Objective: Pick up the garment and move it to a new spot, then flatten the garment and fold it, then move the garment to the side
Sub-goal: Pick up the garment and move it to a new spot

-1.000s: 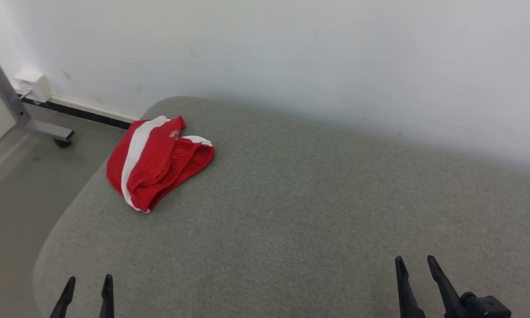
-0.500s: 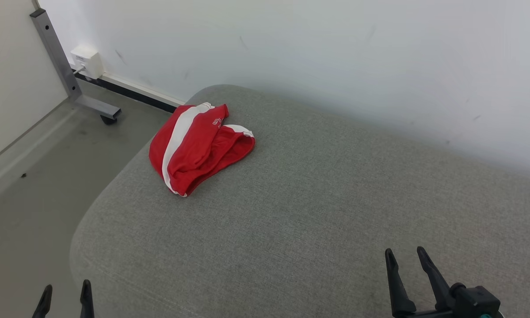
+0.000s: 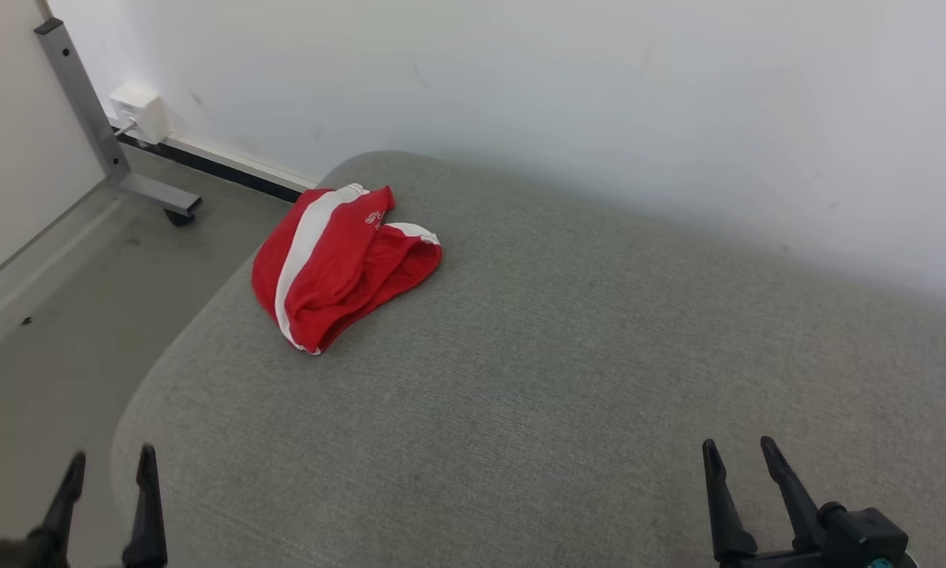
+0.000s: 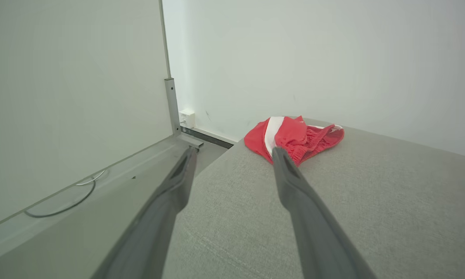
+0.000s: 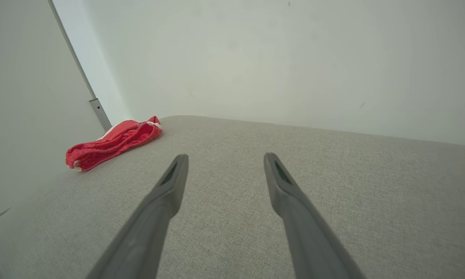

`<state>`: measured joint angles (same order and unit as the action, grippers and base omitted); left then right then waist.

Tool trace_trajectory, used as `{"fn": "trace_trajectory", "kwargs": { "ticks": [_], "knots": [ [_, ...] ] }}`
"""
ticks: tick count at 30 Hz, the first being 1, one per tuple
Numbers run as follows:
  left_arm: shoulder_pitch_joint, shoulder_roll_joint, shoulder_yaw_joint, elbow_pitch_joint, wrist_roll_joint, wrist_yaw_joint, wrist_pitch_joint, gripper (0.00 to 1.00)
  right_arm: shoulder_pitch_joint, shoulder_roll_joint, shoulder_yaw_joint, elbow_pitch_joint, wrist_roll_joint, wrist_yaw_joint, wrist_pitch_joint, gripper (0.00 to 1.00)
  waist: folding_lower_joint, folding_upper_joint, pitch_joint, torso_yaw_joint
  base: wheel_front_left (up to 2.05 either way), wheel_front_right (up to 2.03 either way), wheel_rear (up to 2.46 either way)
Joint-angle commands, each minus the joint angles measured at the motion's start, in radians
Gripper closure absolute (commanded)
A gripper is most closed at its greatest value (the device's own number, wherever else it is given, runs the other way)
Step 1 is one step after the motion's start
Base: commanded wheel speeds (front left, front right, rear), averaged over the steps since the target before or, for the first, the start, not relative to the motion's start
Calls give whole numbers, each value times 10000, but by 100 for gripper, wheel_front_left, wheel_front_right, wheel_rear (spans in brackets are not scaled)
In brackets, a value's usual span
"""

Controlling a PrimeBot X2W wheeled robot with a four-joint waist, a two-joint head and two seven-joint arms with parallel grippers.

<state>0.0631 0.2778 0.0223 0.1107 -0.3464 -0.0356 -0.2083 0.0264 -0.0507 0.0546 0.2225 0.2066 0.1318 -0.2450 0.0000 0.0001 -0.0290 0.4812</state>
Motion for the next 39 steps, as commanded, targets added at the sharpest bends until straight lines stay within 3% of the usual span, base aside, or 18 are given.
{"fn": "trace_trajectory", "kwargs": {
  "ticks": [1,11,12,20,29,39],
  "knots": [
    [-395,82,-3,74,37,-31,32,0,20,3,-72,-104,-113,-25,40,0,0,-1,233,-299,0,0,0],
    [-3608,642,377,948,-436,-252,0,0,-802,-437,-664,-1088,-664,-25,494,0,0,-1,2036,-2101,0,0,0],
    [-4258,867,536,1179,-534,-260,5,0,-997,-542,-838,-1412,-721,-25,585,0,0,-1,2556,-2529,0,0,0],
    [-6502,2004,779,2223,-530,-459,273,0,-1305,-567,-1650,-2451,-943,-25,764,0,0,-1,4012,-3810,0,0,0],
    [-7992,3050,778,4031,-830,-744,817,0,-1461,-413,-2018,-3078,-1084,-26,850,0,0,-1,4859,-4477,0,0,0],
    [-8680,3369,-7,6553,-1050,-929,1561,0,-1569,-439,-2136,-3386,-1214,-25,1025,0,0,-1,5008,-4720,0,0,0]
  ]
}}
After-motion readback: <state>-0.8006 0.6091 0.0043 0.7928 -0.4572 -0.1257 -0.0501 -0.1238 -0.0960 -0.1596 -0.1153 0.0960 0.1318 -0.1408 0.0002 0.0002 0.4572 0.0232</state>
